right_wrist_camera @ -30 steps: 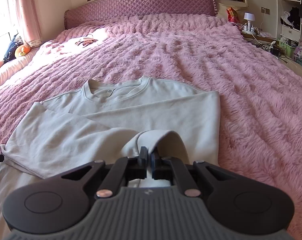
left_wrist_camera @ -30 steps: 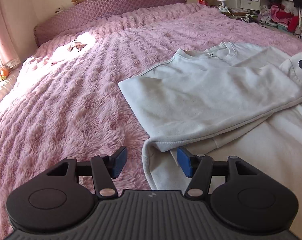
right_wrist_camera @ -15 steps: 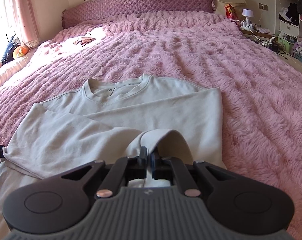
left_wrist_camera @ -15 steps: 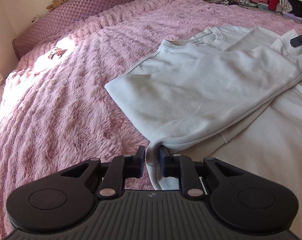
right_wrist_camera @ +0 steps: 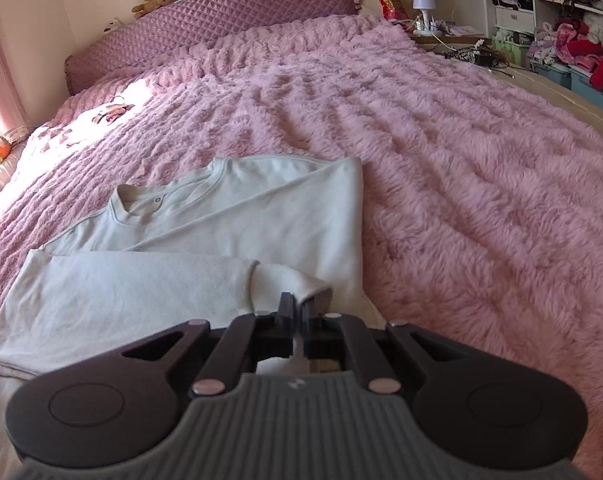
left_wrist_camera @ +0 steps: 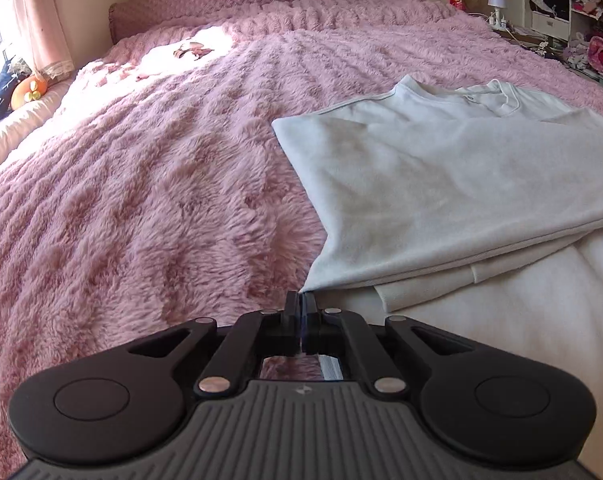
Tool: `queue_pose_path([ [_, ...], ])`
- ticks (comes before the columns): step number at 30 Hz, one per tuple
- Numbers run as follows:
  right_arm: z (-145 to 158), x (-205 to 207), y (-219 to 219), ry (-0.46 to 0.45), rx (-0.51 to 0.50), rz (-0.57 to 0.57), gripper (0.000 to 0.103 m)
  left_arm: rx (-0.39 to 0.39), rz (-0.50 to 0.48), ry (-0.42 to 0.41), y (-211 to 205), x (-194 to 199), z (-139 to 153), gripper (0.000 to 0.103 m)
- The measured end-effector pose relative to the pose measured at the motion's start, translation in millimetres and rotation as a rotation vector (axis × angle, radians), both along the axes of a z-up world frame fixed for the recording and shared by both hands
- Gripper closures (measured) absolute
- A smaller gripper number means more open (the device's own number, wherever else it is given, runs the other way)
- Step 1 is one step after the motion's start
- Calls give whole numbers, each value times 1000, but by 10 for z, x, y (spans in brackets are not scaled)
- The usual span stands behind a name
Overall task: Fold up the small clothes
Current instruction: 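Fold the hem up toward the collar with both tools and release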
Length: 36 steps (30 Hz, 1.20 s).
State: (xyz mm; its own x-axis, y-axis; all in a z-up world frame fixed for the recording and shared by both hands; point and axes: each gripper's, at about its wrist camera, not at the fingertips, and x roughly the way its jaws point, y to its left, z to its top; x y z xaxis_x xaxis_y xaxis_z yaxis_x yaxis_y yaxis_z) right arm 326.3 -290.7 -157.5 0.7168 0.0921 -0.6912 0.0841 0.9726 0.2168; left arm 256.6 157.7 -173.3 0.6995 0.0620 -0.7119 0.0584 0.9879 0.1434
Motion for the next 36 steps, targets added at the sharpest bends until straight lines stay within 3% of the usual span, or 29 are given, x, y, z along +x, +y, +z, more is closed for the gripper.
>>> queue_pose_path([
  [2, -167, 57, -65, 24, 18, -23, 103, -36, 43, 19, 101, 14, -40, 103],
  [4, -218, 60, -193, 38, 132, -43, 94, -80, 45, 9, 168, -26, 11, 103],
  [5, -197, 16, -266, 31, 187, -63, 88, -83, 42, -6, 179, -72, 58, 103],
  [6, -163, -39, -315, 19, 223, -65, 74, -86, 35, -28, 179, -121, 114, 103],
  [7, -113, -113, -351, -3, 237, -64, 70, -88, 27, -46, 174, -157, 166, 102],
  [12, 36, -388, -333, -51, 200, 41, 70, -165, -34, -166, 34, -240, 507, 98],
  [17, -80, -327, -192, -5, 165, 90, 70, -267, -55, -163, -169, -32, 553, 96],
  [18, -132, -289, -171, 19, 184, 102, 77, -267, -55, -159, -211, 6, 526, 95],
  [19, -174, -269, -143, 41, 190, 109, 98, -272, -55, -146, -234, 54, 498, 95],
  [20, -190, -266, -117, 47, 174, 112, 103, -288, -49, -127, -248, 96, 436, 95],
  [25, 23, -480, -173, -18, 139, 121, 103, -253, 35, -5, -232, 192, 160, 95],
  [26, 51, -509, -197, -19, 124, 130, 103, -280, 58, 16, -184, 169, 85, 95],
  [28, -21, -500, -239, 19, 124, 134, 103, -316, 76, 11, -134, 137, 30, 94],
  [32, -296, -449, -223, 89, 114, 121, 103, -296, 86, 13, -167, 132, 78, 94],
  [34, -242, -466, -214, 87, 108, 101, 97, -308, 72, -5, -164, 119, 177, 93],
  [36, -133, -520, -207, 72, 95, 59, 79, -315, 50, -50, -172, 127, 322, 91],
])
